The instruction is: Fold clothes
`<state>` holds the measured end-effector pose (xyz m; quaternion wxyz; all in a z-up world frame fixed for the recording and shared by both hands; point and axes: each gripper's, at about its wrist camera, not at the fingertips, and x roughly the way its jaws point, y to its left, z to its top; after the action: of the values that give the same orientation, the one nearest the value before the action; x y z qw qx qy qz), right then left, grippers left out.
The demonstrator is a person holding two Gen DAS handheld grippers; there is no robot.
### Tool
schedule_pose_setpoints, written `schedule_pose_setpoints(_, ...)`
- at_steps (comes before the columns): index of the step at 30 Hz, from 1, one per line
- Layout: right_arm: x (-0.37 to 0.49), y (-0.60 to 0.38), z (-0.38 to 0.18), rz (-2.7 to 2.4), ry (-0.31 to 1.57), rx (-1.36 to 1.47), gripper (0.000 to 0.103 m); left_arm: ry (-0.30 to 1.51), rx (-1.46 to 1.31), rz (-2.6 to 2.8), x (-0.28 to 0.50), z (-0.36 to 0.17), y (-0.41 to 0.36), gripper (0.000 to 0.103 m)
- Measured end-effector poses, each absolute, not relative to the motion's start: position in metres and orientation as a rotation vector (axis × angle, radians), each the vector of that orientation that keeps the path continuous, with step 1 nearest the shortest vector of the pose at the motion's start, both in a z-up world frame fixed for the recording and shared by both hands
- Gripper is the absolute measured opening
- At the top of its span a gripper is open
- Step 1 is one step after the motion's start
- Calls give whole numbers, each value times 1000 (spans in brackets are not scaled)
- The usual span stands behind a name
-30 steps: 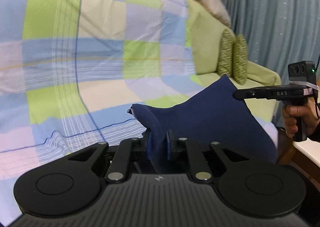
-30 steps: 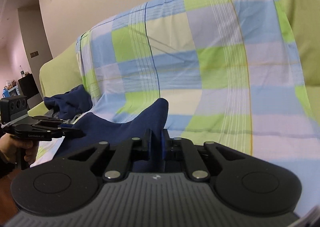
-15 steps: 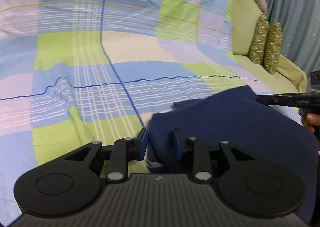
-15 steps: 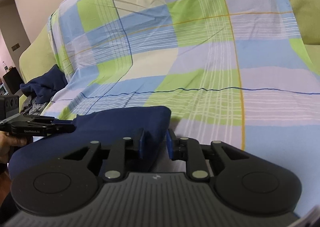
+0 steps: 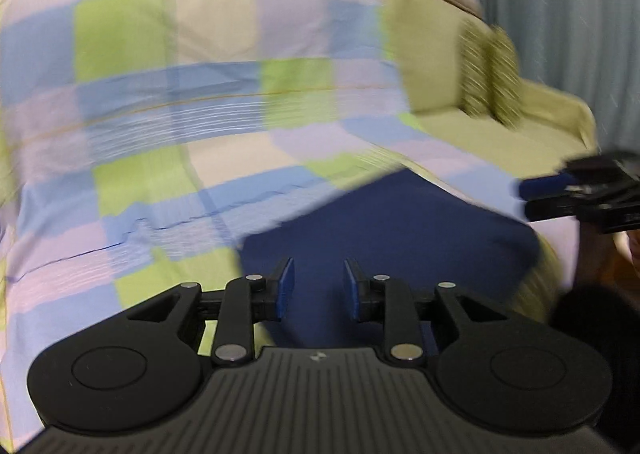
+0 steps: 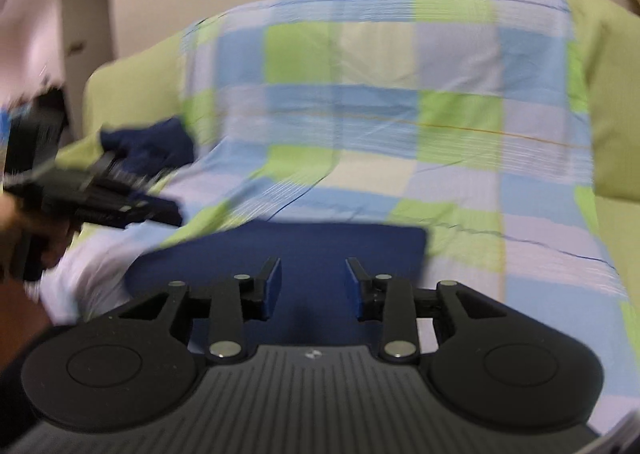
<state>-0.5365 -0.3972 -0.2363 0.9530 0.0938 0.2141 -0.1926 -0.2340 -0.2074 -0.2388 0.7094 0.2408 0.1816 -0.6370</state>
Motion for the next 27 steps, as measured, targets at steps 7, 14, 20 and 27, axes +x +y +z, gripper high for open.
schedule_pose_setpoints(7,-517,-378,-286,-391,563,220,29,428,530,-1381,-228,-261,-202,34)
schedule_pose_setpoints(14,-536,-391,-275,-463,517,316,27,447,501,-1356,-219,-269,-198,34)
schedule_pose_setpoints(20,-547,-396,-276,-481,479,373,24,405,494,-1350,-232,-243,-193,28)
schedule_pose_setpoints(27,-554,-407,-280,-473,453,444,23,423,544,-1370,-248,-265,-199,28)
